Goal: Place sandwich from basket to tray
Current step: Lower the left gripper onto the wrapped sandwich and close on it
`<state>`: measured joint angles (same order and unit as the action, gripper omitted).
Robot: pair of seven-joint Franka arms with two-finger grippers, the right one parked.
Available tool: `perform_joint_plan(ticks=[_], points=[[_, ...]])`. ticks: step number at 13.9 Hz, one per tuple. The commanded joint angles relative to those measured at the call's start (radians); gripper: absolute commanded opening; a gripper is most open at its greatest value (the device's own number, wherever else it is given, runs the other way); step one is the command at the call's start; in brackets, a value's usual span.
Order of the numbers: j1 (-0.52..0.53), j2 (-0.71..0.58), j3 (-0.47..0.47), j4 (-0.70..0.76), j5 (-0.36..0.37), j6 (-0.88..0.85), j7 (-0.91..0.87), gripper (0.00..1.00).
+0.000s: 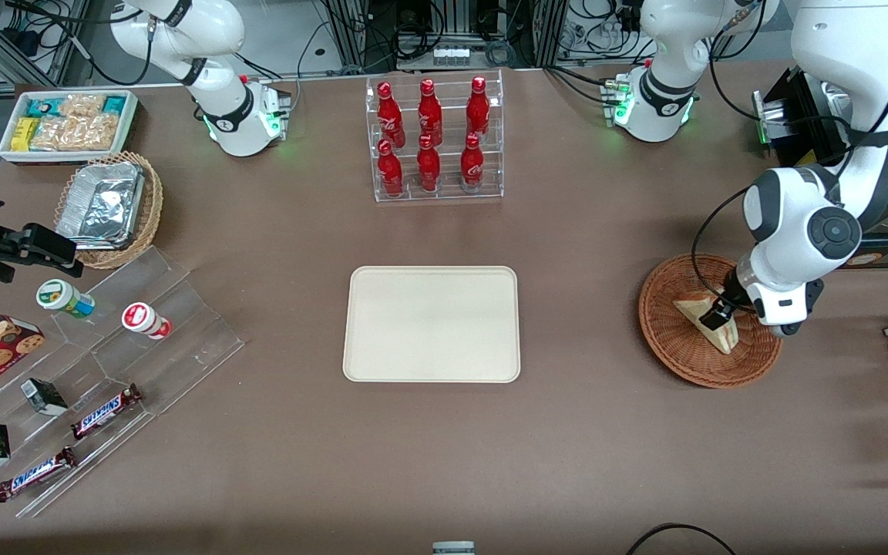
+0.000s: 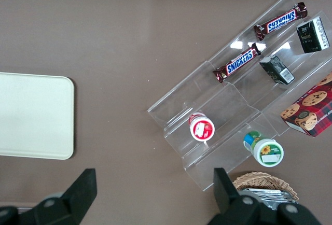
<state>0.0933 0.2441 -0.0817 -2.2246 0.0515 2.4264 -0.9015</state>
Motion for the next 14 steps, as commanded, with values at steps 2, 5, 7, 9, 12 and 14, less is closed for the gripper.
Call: perform_joint_plan(ticks=[2, 5, 7, 9, 12, 14], points=[[0.0, 0.011, 0.0, -0.015, 0.019, 0.031, -0.028, 1.0], [-0.003, 0.012, 0.0, -0.015, 0.019, 0.026, -0.031, 0.52], [-0.007, 0.009, 0.0, -0.017, 0.027, 0.017, -0.028, 0.23], [-0.009, 0.001, 0.0, -0.01, 0.03, -0.003, -0.025, 0.12], [-0.015, -0.069, -0.006, 0.034, 0.086, -0.168, -0.013, 0.11], [-0.058, -0.107, -0.009, 0.113, 0.119, -0.339, -0.005, 0.11]])
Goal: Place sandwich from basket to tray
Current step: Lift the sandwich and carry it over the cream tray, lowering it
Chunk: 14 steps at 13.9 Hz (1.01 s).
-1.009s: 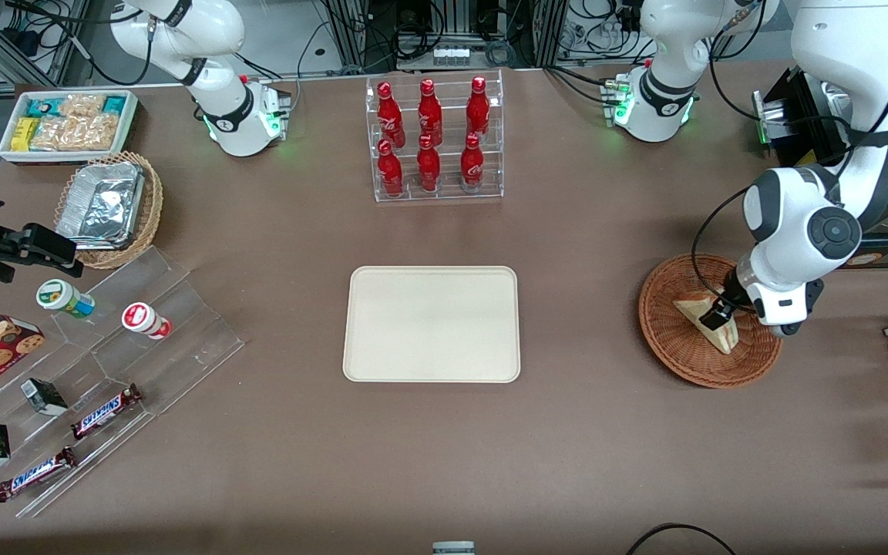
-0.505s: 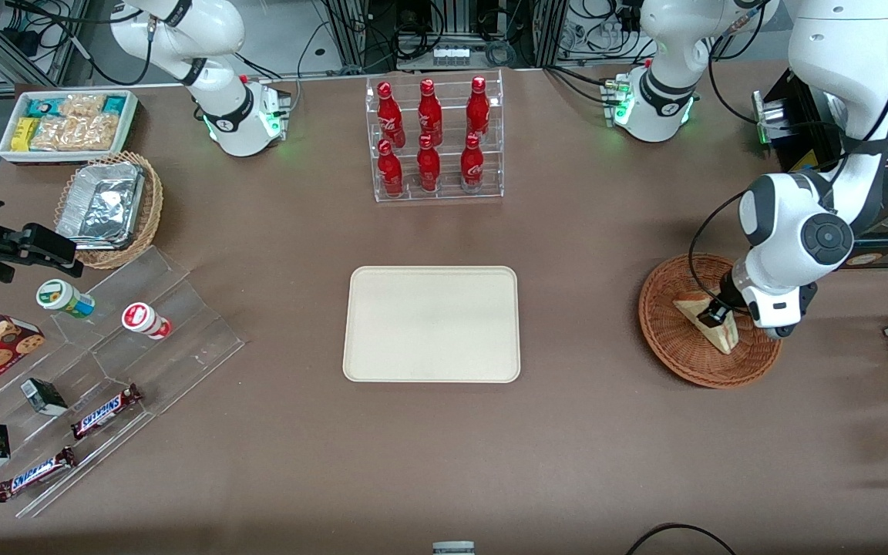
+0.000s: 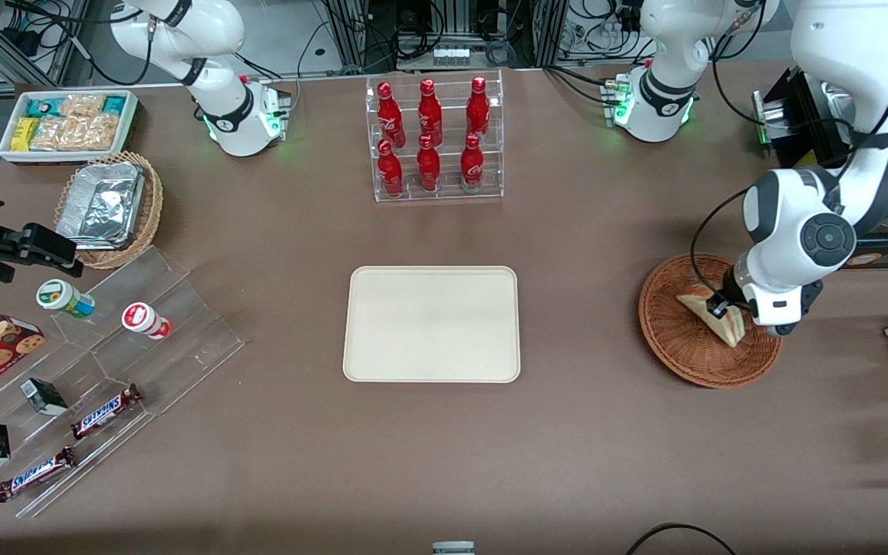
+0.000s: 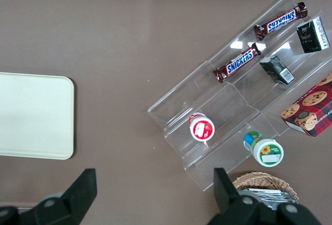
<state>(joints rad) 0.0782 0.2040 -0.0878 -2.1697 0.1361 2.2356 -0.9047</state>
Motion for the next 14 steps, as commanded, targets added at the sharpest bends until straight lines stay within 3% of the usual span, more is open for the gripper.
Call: perform_joint_plan(ticks=[1, 3, 5, 11, 14], points=[[-0.079, -0.072, -0.003, 0.118, 0.034, -0.234, -0.002, 0.11], [-0.15, -0.068, -0.003, 0.242, 0.033, -0.368, -0.005, 0.11], [-0.233, -0.063, -0.003, 0.309, 0.019, -0.392, -0.014, 0.11], [-0.504, 0.033, -0.004, 0.424, 0.013, -0.35, -0.008, 0.11], [-0.59, 0.115, -0.006, 0.452, 0.001, -0.219, -0.006, 0.11]])
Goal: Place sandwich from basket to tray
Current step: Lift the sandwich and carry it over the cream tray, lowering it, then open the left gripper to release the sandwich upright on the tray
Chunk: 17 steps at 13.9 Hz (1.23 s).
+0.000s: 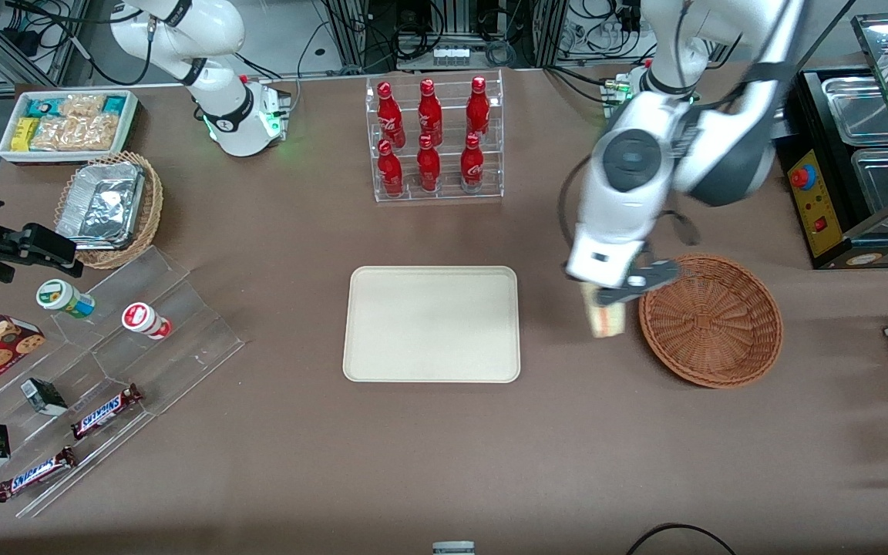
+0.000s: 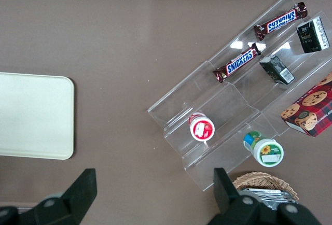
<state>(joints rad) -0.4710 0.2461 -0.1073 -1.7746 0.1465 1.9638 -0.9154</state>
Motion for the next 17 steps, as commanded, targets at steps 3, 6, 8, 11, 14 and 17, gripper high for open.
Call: perform_joint_plan(ticks=[3, 6, 8, 11, 14, 17], points=[[-0.147, 0.157, 0.015, 0.07, -0.004, 0.125, -0.01, 0.13], [-0.166, 0.249, 0.015, 0.104, 0.002, 0.2, -0.011, 0.14], [-0.195, 0.307, 0.015, 0.145, 0.007, 0.21, -0.01, 0.14], [-0.199, 0.35, 0.017, 0.149, 0.002, 0.22, -0.011, 0.15], [-0.201, 0.387, 0.017, 0.175, -0.004, 0.231, -0.054, 0.15], [-0.212, 0.426, 0.017, 0.178, 0.004, 0.28, -0.089, 0.15]])
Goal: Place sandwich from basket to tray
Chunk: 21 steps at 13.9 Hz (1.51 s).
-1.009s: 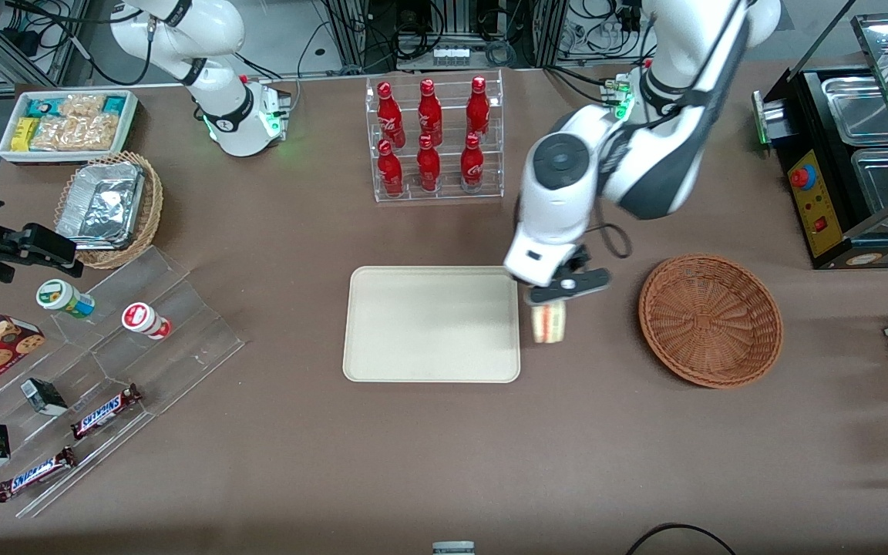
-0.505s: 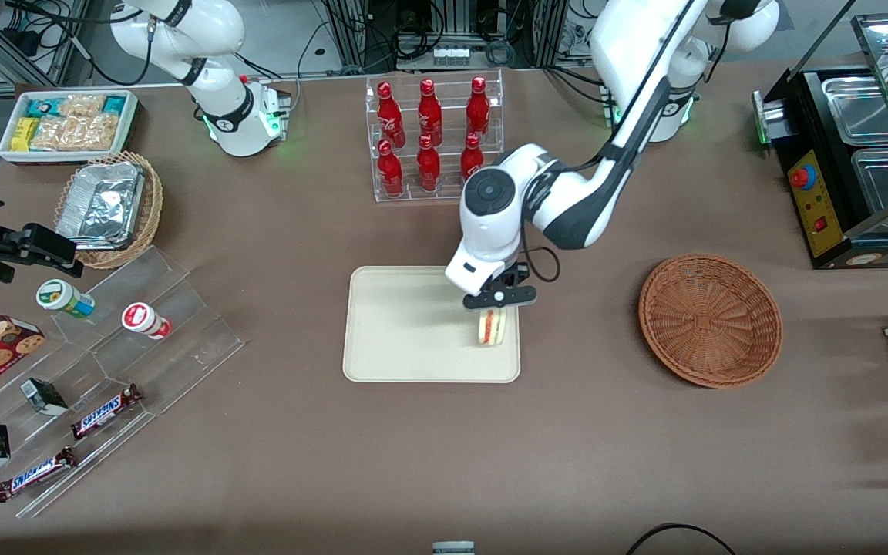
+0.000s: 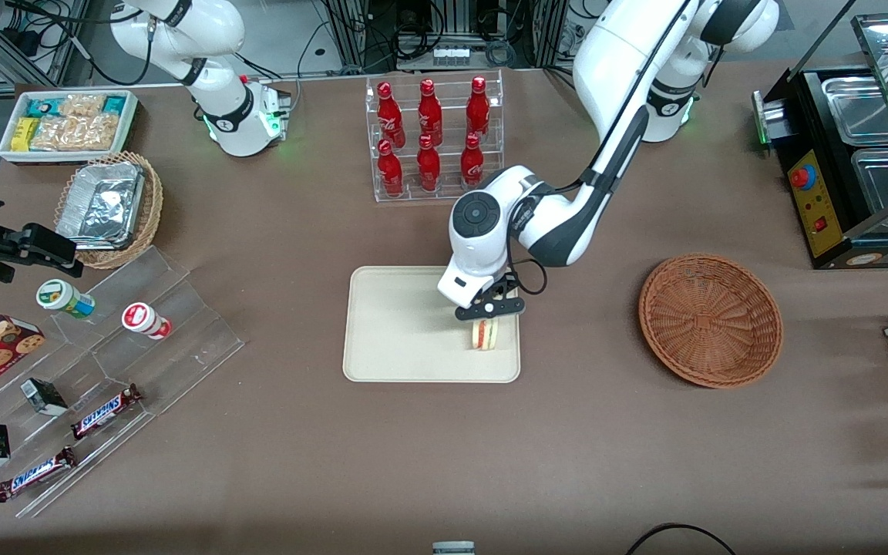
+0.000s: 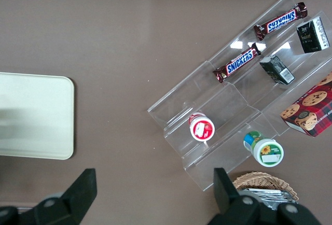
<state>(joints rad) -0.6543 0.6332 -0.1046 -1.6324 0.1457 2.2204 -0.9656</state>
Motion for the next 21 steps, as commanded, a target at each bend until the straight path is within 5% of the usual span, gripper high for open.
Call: perform_joint_plan(ticks=[1, 2, 3, 4, 5, 15, 21], points=[[-0.036, 0.051, 0.016, 0.037, 0.005, 0.028, -0.042, 0.15], [-0.036, 0.059, 0.016, 0.045, 0.006, 0.028, -0.042, 0.21], [-0.036, 0.066, 0.016, 0.052, 0.006, 0.028, -0.042, 0.46], [-0.036, 0.066, 0.016, 0.052, 0.009, 0.028, -0.042, 0.92], [-0.036, 0.057, 0.017, 0.052, 0.009, 0.021, -0.042, 1.0], [-0.007, -0.294, 0.095, 0.066, -0.008, -0.33, -0.042, 1.0], [0.113, -0.548, 0.114, 0.069, -0.012, -0.525, 0.013, 1.0]])
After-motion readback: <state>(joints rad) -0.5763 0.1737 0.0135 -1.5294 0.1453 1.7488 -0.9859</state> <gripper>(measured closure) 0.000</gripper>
